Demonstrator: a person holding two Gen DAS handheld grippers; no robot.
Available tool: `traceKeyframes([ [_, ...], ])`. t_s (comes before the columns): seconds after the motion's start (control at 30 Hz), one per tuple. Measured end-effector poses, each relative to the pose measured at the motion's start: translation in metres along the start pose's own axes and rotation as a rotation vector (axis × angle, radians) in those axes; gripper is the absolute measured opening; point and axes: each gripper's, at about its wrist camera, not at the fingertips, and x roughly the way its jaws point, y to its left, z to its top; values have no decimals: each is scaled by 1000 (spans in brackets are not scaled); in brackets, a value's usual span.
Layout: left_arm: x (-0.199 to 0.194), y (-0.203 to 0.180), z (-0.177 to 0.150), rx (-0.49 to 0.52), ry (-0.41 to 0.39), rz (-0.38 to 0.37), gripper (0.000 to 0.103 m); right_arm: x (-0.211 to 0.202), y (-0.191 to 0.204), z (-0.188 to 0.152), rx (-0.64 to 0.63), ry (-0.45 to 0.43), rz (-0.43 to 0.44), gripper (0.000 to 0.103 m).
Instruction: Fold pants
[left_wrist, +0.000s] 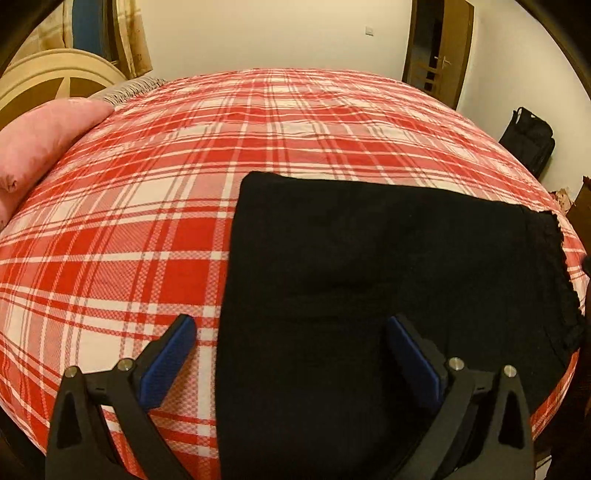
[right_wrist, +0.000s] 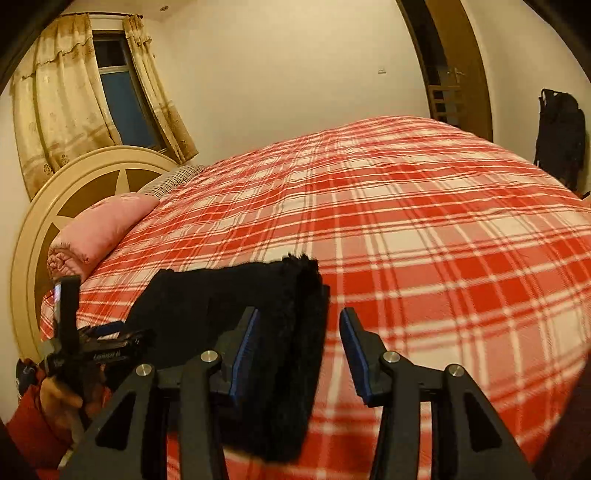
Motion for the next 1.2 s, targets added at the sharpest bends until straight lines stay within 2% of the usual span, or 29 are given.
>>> traceKeyframes([
  [0.17, 2, 1, -4, -47, -2, -9, 103, 11, 15, -32, -66, 91, -15, 47],
  [0.23, 2, 1, -4, -48, 5, -11, 103, 23, 8, -44, -11, 144, -19, 47],
  [0.37, -1, 3, -8, -45, 7, -15, 103, 28, -16, -55, 159, 173, 72, 49],
  [0.43, -2, 3, -8, -47, 5, -12, 103, 29, -20, -58, 189, 188, 88, 54],
  [0.5, -3, 2, -9, -47, 4, -6, 103, 28, -21, -59, 194, 200, 89, 56],
  [0.57, -3, 2, -10, -49, 3, -7, 103, 26, -19, -53, 181, 211, 85, 56],
  [0.67, -4, 2, -10, -46, 3, -4, 103, 5, -11, -29, 98, 87, 26, 56],
  [0.73, -4, 3, -10, -49, 3, -5, 103, 2, -3, -12, 34, 34, -13, 56],
  [0.77, -4, 3, -10, -50, 4, -4, 103, 4, 0, -1, 13, 7, -34, 54],
  [0.8, -3, 3, -10, -51, 5, -3, 103, 8, 2, 9, 3, -10, -35, 46],
  [0.83, -3, 3, -9, -52, 7, -3, 103, 14, 5, 16, -4, -12, -23, 35],
  [0.87, -3, 3, -9, -53, 9, -2, 103, 23, 10, 25, -20, -7, -6, 31],
  [0.93, -2, 3, -8, -51, 12, -1, 103, 39, 25, 34, -87, -4, -2, 30],
  [1.03, -1, 4, -8, -48, 14, -2, 103, 65, 35, 37, -126, 10, -62, 30],
  [1.13, -1, 4, -7, -49, 14, -2, 103, 102, 20, 29, -85, 101, -115, 30],
  [1.17, -1, 4, -7, -49, 13, -2, 103, 110, 9, 26, -37, 132, -97, 30],
  [1.2, -1, 3, -7, -48, 12, -2, 103, 110, 2, 25, 13, 124, -71, 32],
])
